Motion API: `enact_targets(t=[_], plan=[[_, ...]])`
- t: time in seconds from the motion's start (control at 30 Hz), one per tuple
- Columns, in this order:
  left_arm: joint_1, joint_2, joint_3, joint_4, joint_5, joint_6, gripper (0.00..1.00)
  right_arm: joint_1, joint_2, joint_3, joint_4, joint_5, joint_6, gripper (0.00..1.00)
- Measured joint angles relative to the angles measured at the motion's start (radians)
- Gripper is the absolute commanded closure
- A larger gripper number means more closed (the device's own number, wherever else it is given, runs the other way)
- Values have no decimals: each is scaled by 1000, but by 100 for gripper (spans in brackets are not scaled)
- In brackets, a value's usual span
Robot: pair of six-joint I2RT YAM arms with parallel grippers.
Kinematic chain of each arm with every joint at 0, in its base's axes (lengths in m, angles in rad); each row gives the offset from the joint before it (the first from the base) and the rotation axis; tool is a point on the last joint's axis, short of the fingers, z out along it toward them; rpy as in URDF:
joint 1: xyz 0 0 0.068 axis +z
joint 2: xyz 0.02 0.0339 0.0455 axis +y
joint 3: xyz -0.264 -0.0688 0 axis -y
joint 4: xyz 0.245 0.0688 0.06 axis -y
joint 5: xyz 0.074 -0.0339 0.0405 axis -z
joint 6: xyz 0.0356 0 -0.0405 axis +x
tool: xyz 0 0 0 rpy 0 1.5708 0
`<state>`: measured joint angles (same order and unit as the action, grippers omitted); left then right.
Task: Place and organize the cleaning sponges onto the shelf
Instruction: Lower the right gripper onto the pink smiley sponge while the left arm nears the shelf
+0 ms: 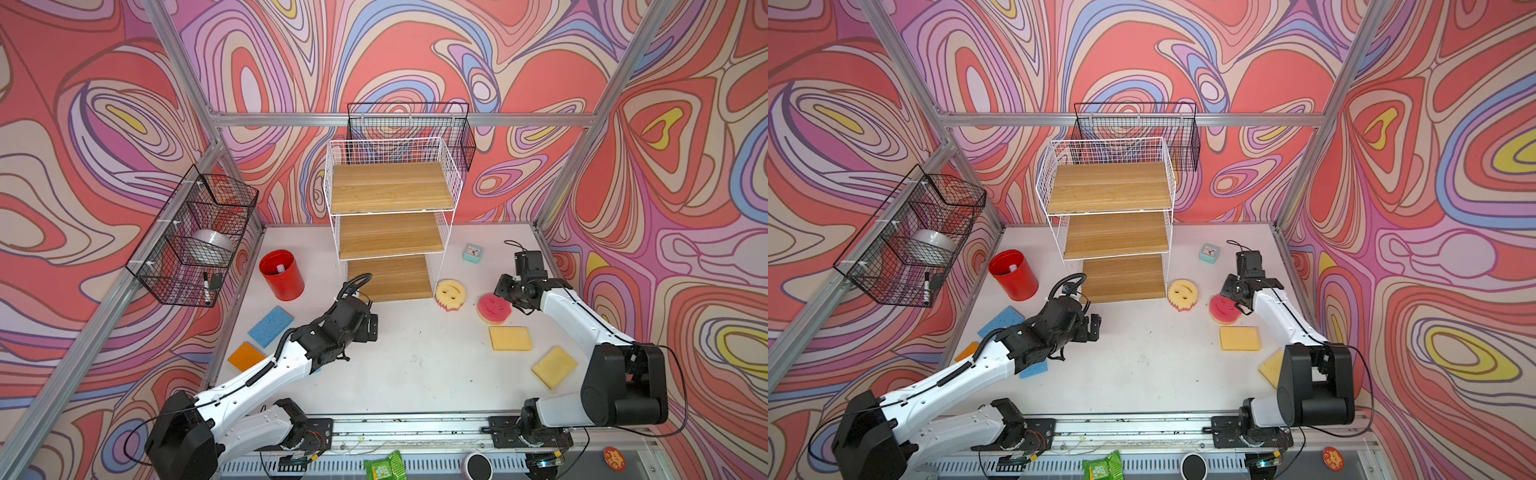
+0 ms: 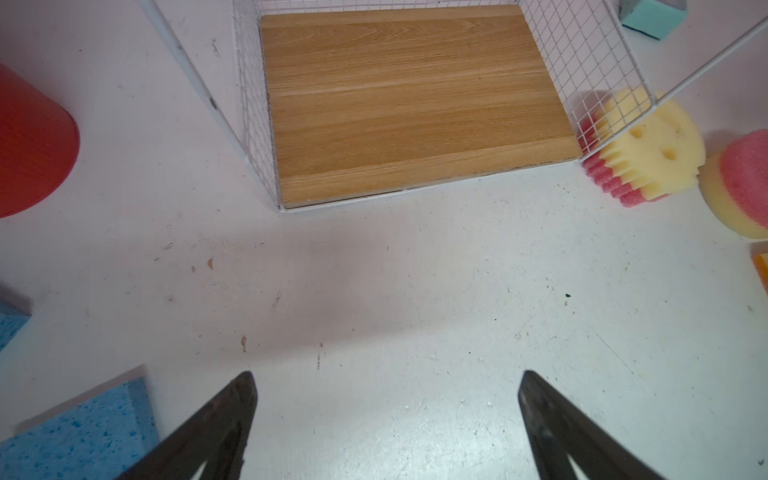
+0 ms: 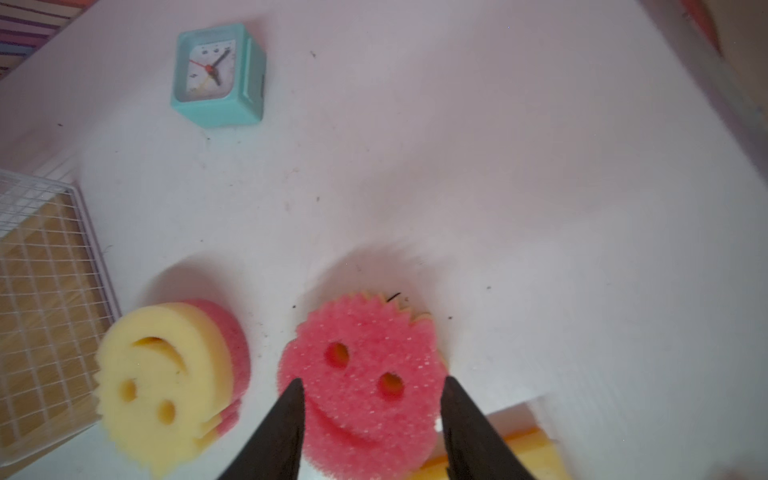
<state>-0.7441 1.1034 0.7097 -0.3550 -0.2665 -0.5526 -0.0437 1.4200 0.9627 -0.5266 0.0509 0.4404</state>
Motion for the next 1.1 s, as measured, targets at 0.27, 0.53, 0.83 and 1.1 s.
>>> enact_targets(t=[0.27, 0.53, 0.83, 1.1], plan=[[-56, 51, -7, 85, 14, -13, 0, -101, 5, -79, 14, -96, 37, 73], [-56, 78, -6, 125, 31, 0, 0, -119, 96, -89, 18, -142, 35, 64], [-56, 76, -6, 139, 35, 6, 0, -116, 99, -98, 33, -142, 29, 54], [-56, 76, -6, 142, 35, 7, 0, -79, 88, -98, 32, -115, 20, 52]])
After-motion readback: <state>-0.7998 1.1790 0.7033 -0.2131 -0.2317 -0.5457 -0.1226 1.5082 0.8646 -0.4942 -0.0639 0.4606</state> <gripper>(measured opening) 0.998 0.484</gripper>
